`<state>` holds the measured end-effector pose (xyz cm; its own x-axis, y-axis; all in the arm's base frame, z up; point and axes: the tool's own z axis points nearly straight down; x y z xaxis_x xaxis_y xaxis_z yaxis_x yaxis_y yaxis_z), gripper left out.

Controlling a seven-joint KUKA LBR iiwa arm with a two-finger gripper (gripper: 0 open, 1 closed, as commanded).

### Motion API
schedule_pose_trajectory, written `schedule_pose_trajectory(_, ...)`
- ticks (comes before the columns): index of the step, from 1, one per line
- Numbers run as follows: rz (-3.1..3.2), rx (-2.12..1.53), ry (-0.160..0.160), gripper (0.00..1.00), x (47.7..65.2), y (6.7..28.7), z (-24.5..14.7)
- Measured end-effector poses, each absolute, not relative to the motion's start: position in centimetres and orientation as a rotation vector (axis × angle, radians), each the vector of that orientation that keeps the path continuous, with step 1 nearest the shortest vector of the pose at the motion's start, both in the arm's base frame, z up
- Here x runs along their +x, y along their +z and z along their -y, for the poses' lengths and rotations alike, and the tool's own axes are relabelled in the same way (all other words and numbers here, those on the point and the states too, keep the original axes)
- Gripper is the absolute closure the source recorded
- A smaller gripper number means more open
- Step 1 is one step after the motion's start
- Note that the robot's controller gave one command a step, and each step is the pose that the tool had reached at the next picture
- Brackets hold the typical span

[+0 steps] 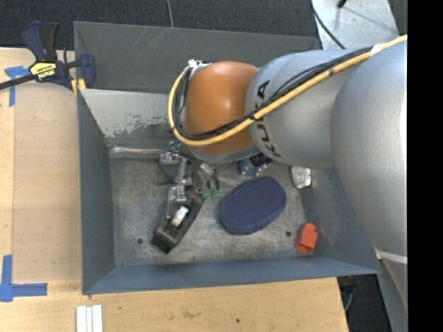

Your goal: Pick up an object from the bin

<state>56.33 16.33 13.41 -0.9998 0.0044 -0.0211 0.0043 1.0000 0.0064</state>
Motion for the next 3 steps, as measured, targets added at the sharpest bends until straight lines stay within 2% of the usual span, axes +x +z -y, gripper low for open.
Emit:
schedule_pose_trajectory(1, -3.135, -0.041, 0.001, 0.00, 60.1, 11.5, -11.0)
schedule_pose_trajectory(2, -3.143, -0.050, 0.010, 1.00, 59.8, 11.6, -11.7)
schedule_pose_trajectory(3, -3.114, -0.295, 0.000, 1.00, 59.9, 33.2, -9.0)
